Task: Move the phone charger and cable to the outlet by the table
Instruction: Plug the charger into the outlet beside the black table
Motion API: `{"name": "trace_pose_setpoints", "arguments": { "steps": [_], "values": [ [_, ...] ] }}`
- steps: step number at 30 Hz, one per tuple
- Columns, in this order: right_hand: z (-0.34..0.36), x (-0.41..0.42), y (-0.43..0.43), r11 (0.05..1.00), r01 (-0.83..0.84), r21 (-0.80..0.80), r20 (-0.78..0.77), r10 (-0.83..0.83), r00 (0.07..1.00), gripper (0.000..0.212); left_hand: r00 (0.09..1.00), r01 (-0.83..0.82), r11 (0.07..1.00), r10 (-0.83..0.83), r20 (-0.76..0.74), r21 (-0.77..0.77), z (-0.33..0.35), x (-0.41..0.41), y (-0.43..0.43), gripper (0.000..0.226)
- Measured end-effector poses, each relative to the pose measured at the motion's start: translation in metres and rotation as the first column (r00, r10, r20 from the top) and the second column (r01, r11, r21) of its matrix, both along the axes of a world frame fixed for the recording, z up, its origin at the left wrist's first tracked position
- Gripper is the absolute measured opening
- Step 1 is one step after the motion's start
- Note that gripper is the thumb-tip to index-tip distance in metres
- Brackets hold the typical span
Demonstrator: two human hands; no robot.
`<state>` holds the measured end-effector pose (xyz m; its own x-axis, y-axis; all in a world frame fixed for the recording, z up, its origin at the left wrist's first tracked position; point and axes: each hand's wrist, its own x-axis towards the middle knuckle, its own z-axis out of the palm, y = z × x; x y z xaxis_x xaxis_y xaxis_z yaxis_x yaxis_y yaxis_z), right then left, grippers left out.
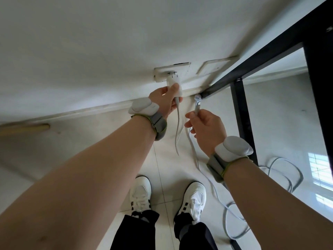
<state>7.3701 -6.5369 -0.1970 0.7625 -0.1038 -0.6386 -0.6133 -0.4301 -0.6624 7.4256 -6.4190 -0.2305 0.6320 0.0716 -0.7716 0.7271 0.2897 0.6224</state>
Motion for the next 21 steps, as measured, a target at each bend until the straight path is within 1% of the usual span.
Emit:
{"name": "trace_pose_setpoints", "arguments": {
  "steps": [3, 4, 7, 11, 15, 17, 19, 21],
  "values": [
    [0.000, 0.002, -0.001, 1.000, 0.007, -0.002, 0.008, -0.007, 1.000, 0.023, 1.000, -0.029, 1.000, 0.029, 0.008, -0.003, -0.001, 0.001, -0.006, 0.024],
    [-0.001, 0.003, -0.002, 1.000, 0.008, 0.001, 0.013, -0.008, 1.000, 0.022, 0.999, -0.046, 0.999, 0.046, 0.009, 0.001, 0.000, 0.003, -0.006, 0.022],
    [-0.002, 0.001, -0.007, 1.000, -0.005, 0.012, 0.022, 0.005, 1.000, 0.020, 0.998, -0.062, 0.997, 0.061, 0.009, 0.040, -0.001, 0.009, -0.003, 0.035],
    [-0.002, 0.001, -0.013, 0.999, 0.020, 0.043, 0.040, -0.022, 0.999, 0.019, 1.000, -0.016, 0.998, 0.017, -0.014, 0.056, -0.001, 0.014, 0.001, 0.038],
    [0.010, 0.001, -0.016, 0.991, 0.110, 0.077, 0.062, -0.115, 0.991, 0.018, 0.999, 0.016, 0.999, -0.014, -0.052, 0.044, 0.011, 0.018, 0.003, 0.047],
    [0.027, 0.000, -0.014, 0.978, 0.177, 0.106, 0.069, -0.185, 0.980, 0.015, 0.993, 0.077, 0.995, -0.071, -0.089, 0.060, 0.030, 0.018, 0.007, 0.050],
    [0.049, -0.003, -0.013, 0.965, 0.227, 0.134, 0.084, -0.239, 0.967, 0.013, 0.981, 0.135, 0.985, -0.117, -0.153, 0.107, 0.054, 0.011, 0.008, 0.050],
    [0.079, -0.008, -0.012, 0.959, 0.241, 0.150, 0.103, -0.258, 0.961, 0.012, 0.958, 0.243, 0.942, -0.195, -0.210, 0.231, 0.076, -0.008, 0.009, 0.057]
  ]
}}
